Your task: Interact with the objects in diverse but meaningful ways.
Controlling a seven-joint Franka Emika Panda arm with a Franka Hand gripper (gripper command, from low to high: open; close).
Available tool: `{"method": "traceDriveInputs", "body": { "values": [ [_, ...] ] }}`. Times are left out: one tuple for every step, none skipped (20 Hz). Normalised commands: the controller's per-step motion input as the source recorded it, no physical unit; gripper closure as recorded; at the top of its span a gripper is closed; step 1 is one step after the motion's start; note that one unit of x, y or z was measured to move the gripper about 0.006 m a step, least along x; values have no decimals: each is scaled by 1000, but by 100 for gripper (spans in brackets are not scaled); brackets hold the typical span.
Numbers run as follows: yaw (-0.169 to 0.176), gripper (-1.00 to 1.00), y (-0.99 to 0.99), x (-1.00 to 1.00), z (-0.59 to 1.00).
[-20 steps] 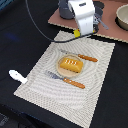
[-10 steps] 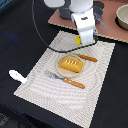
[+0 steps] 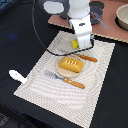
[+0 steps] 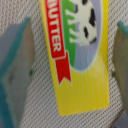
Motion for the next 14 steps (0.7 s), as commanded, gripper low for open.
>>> {"method": "traceDriveInputs", "body": {
  "values": [
    [-1, -100, 234, 260, 69],
    [-3, -100, 229, 186, 269],
    [0, -100, 169, 83, 606],
    [-10, -100, 140, 0, 891],
    [-24, -100, 97, -151, 1000],
    [-49, -100, 80, -371, 1000],
    [-55, -100, 14, -540, 1000],
    [-56, -100, 0, -660, 1000],
    [-54, -100, 0, -703, 1000],
    [-52, -100, 0, -737, 1000],
    [-52, -100, 0, -769, 1000],
    [-57, -100, -3, -797, 1000],
    [-58, -100, -14, -803, 1000],
    [-56, -100, -40, -809, 1000]
  ]
}}
